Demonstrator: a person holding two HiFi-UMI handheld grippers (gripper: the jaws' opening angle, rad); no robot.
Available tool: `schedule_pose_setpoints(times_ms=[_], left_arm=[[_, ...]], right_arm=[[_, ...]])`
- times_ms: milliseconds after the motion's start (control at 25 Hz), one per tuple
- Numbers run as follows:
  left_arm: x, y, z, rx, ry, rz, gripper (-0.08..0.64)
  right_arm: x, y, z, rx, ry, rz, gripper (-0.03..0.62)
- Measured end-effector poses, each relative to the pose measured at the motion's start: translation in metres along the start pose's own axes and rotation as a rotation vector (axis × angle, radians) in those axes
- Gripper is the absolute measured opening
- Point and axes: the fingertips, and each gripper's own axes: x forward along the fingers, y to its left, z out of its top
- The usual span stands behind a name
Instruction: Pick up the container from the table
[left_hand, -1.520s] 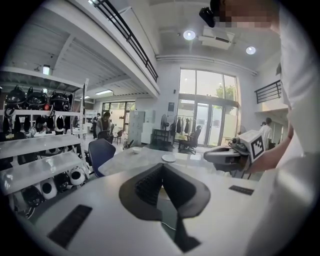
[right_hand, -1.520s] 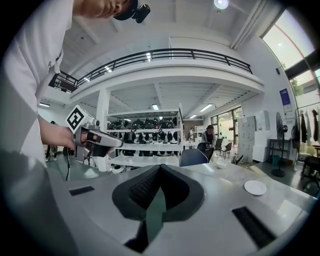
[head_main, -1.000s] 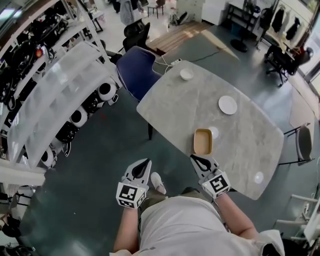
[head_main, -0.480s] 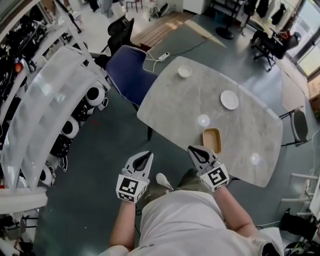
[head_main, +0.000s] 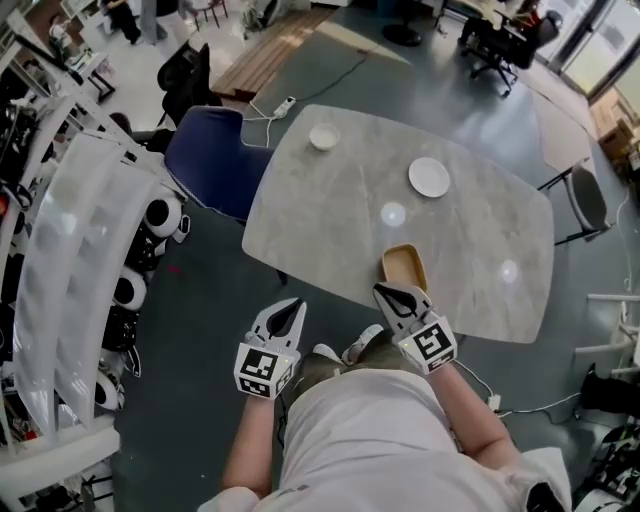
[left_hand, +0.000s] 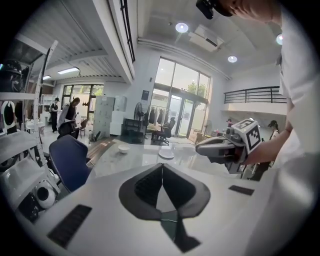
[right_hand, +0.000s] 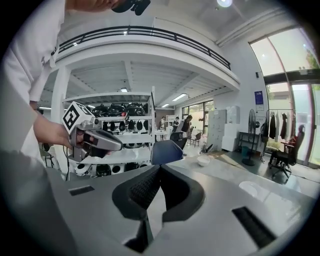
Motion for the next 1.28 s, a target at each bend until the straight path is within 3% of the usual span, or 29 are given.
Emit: schedule_pose_setpoints(times_ms=[200, 560, 1080, 1280], left_arm=[[0.054, -0.024, 0.006, -0.009, 0.060, -0.073, 0.002], [0.142, -0.070, -0.010, 0.057, 0.213, -0.167, 0.003], [0.229, -0.087, -0.047, 0.175, 0.424, -0.241, 0.041], [0.259, -0.085, -0.067, 0.218, 0.509, -0.324, 0.060]], right_arm=[[-0.024, -0.045, -0.019, 0.049, 0.022, -0.060, 0.011], [-0.089, -0.115, -0.076, 0.157, 0.065, -0.195, 0.011], [-0.147, -0.144, -0.142, 0.322, 0.121, -0.375, 0.011], [-0.156, -0.142, -0.156, 0.386, 0.156, -0.479, 0.012]])
